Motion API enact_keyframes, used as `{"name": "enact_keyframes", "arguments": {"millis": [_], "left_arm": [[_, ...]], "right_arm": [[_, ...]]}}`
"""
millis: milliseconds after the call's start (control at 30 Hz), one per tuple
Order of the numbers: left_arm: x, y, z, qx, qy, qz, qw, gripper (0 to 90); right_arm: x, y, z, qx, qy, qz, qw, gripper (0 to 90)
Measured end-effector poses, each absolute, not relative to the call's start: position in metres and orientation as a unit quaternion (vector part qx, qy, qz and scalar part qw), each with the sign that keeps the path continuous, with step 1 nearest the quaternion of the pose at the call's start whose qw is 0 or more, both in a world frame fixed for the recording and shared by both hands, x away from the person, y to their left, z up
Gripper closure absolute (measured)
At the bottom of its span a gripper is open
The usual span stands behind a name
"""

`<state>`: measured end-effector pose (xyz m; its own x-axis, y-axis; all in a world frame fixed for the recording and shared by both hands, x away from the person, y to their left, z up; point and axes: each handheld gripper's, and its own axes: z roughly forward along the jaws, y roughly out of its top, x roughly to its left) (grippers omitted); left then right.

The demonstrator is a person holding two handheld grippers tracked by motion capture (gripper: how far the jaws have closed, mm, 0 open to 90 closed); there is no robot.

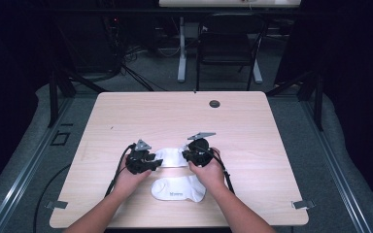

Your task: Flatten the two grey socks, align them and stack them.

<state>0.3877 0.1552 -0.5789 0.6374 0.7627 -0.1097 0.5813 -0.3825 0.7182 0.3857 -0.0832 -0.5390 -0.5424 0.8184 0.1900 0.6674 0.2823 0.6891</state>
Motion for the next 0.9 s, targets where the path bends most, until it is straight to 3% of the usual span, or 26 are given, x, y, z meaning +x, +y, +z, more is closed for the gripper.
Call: {"name": "enact_keyframes", "arguments": {"millis": [367, 533, 733, 900], "left_arm": [[0.386, 0.156, -0.58, 0.823, 0.404, 0.124, 0.38, 56.6], [0.385, 0.156, -0.58, 0.823, 0.405, 0.12, 0.38, 56.6], [0.385, 0.155, -0.58, 0.823, 0.405, 0.121, 0.38, 56.5], [0.385, 0.155, -0.58, 0.823, 0.404, 0.123, 0.379, 56.6]], "right_arm": [[0.387, -0.106, -0.555, 0.496, 0.784, 0.361, 0.095, 84.0], [0.385, -0.115, -0.55, 0.505, 0.769, 0.377, 0.109, 76.4], [0.38, -0.108, -0.536, 0.47, 0.776, 0.403, 0.118, 74.4], [0.386, -0.096, -0.551, 0.468, 0.796, 0.366, 0.115, 74.4]]}}
